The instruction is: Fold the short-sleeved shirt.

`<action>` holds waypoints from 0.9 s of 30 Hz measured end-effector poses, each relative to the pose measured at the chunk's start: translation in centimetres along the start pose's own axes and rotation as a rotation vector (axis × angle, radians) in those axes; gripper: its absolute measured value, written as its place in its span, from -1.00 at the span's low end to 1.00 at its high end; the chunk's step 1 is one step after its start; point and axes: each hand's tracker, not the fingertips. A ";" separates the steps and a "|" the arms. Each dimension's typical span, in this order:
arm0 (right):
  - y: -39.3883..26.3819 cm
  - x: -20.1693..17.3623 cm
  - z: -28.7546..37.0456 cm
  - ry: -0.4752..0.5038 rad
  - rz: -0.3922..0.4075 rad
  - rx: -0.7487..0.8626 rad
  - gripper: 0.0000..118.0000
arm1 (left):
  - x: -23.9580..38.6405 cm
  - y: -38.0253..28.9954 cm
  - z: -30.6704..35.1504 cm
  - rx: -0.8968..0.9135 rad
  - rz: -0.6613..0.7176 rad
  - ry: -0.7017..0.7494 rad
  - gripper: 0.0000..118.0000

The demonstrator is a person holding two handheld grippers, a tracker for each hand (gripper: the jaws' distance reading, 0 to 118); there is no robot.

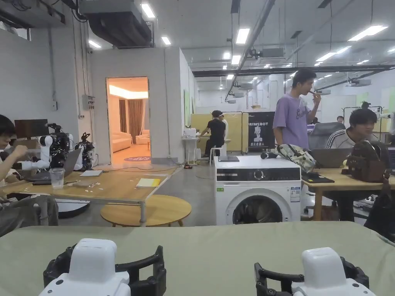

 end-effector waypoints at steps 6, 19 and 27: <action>0.0 0.0 0.0 -0.016 0.012 -0.003 1.00 | -0.1 0.2 0.1 0.003 0.001 0.007 1.00; -0.3 0.3 0.4 -0.037 -0.011 -0.020 1.00 | -0.3 0.0 0.4 -0.011 0.012 0.031 1.00; -0.9 0.4 0.8 -0.024 -0.006 -0.036 1.00 | -0.2 -0.4 0.8 -0.021 0.008 0.017 1.00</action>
